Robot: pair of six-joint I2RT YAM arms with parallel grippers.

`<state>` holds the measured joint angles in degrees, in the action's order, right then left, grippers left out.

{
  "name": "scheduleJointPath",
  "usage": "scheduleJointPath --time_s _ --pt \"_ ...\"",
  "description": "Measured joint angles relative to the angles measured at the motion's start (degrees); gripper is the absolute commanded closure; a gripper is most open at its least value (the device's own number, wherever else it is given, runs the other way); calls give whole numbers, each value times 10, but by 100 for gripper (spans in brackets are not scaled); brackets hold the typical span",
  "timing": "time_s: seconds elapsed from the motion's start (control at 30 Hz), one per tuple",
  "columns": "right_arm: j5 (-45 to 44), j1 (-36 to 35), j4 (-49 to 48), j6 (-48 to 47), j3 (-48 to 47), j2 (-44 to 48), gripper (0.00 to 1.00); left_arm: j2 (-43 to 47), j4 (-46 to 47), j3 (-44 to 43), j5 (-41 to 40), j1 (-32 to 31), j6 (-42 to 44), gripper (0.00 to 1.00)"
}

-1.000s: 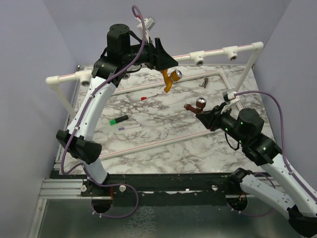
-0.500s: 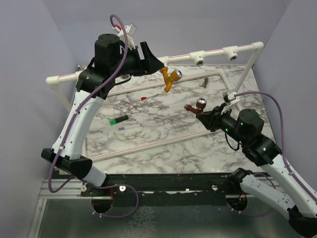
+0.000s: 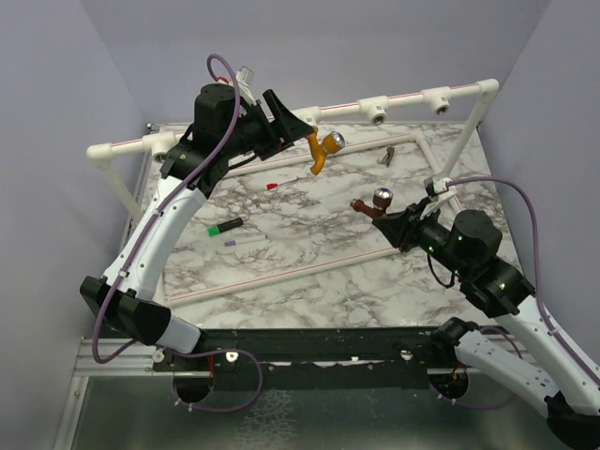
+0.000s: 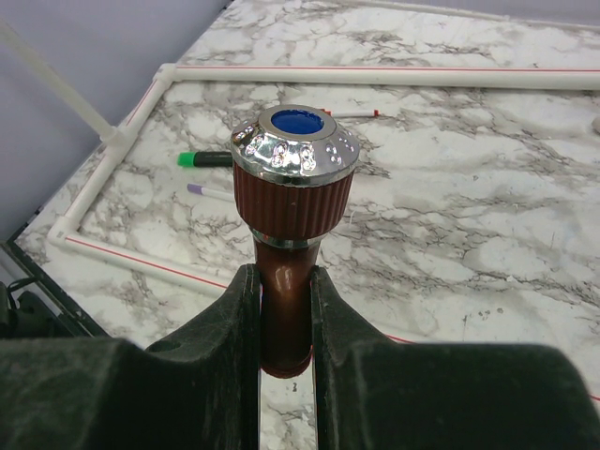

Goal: Install the water faucets

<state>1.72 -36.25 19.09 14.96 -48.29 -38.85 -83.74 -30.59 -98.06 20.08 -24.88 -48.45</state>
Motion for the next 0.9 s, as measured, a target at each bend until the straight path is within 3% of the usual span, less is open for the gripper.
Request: scheduleJointPath --time_s 0.37,0.9 --pt "0 0 1 0 13 19 100 -18 73 11 0 -8 -75 37" --pt "-1 0 5 0 16 49 100 -37 87 7 -28 -23 -91 39"
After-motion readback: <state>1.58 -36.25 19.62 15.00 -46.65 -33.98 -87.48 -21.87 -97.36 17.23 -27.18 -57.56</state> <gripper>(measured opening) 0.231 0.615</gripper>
